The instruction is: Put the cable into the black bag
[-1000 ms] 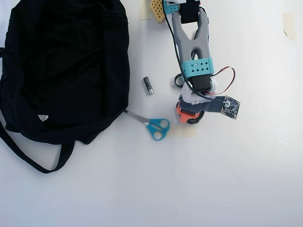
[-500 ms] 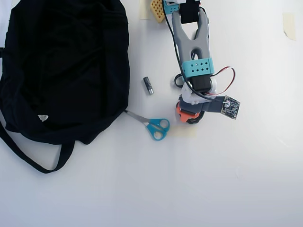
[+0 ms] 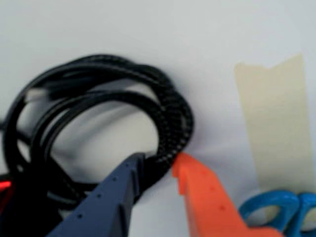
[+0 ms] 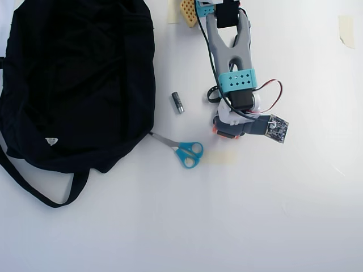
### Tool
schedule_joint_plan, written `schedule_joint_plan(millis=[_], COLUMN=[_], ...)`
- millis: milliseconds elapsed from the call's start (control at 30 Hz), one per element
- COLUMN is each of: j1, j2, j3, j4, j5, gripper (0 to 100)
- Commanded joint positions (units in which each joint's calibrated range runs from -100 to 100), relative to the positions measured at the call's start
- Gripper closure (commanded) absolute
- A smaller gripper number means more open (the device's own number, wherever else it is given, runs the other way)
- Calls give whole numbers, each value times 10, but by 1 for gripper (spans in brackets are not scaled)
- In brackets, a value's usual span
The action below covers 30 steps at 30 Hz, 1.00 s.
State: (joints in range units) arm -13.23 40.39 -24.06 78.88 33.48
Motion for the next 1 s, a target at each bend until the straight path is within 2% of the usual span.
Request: schedule_joint_plan(millis=[0,167,400,967], j1=[-2,-2,-11,-41], j2=[-13,-14,-20,-21], j3=[-18,-19,-41,-142], j4=[4,0,2,5], j5=[-2,-6,-56,-108], gripper=[98,98,98,98])
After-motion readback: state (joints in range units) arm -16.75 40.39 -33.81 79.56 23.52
